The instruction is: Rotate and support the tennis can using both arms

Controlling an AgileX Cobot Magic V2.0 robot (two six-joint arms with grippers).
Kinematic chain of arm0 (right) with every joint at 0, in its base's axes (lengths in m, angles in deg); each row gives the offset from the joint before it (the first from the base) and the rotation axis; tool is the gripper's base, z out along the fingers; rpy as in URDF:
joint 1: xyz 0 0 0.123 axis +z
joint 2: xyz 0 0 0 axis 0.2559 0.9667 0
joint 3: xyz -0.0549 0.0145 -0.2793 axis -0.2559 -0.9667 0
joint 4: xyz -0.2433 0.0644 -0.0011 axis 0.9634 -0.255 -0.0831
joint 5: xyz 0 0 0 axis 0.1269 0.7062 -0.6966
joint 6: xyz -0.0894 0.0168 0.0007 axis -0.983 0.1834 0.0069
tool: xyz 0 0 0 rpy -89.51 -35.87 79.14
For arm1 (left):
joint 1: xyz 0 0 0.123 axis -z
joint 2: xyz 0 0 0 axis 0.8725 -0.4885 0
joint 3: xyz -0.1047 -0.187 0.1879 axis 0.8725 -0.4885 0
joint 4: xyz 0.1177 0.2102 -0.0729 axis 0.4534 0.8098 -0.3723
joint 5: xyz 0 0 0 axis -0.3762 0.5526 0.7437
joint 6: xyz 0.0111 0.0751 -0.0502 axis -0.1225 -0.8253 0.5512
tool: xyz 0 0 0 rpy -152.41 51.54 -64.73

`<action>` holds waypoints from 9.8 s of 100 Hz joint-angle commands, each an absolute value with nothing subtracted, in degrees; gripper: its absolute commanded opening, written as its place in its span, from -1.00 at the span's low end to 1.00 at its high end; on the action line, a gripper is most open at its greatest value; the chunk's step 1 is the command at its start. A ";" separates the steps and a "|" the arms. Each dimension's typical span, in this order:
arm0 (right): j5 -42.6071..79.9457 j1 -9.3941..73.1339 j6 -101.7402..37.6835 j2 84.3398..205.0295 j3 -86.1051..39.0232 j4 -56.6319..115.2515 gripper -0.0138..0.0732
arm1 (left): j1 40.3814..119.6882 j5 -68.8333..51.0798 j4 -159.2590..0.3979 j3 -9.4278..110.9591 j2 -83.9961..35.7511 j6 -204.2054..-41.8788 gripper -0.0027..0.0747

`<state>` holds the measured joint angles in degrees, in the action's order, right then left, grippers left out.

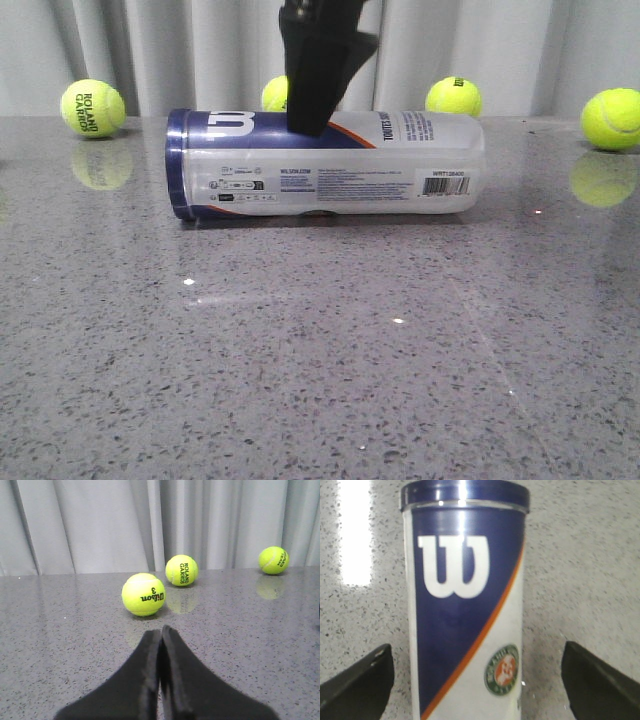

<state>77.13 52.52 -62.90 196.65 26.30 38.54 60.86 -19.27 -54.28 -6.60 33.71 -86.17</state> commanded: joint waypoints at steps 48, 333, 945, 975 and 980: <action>82.32 52.30 -22.19 182.94 27.63 47.38 0.85 | 60.86 -23.63 -54.33 -9.10 35.51 -86.01 -0.98; 44.37 39.70 -6.69 95.36 -54.14 47.93 -0.84 | 60.96 -13.56 -57.05 15.61 20.00 -85.82 -0.98; 44.37 39.70 -6.69 95.36 -54.14 47.93 -0.84 | 92.83 50.89 -70.57 90.93 -51.00 -100.43 0.21; 44.37 39.70 -6.69 95.36 -54.14 47.93 -0.84 | 92.83 51.52 -72.87 98.94 -57.62 -100.43 0.21; 44.37 39.70 -6.69 95.36 -54.14 47.93 -0.84 | 92.83 51.52 -72.87 100.51 -58.86 -100.43 0.21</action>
<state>48.85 40.01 -6.44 94.73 -55.51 47.15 92.37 50.62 -70.40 96.70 -59.28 -101.08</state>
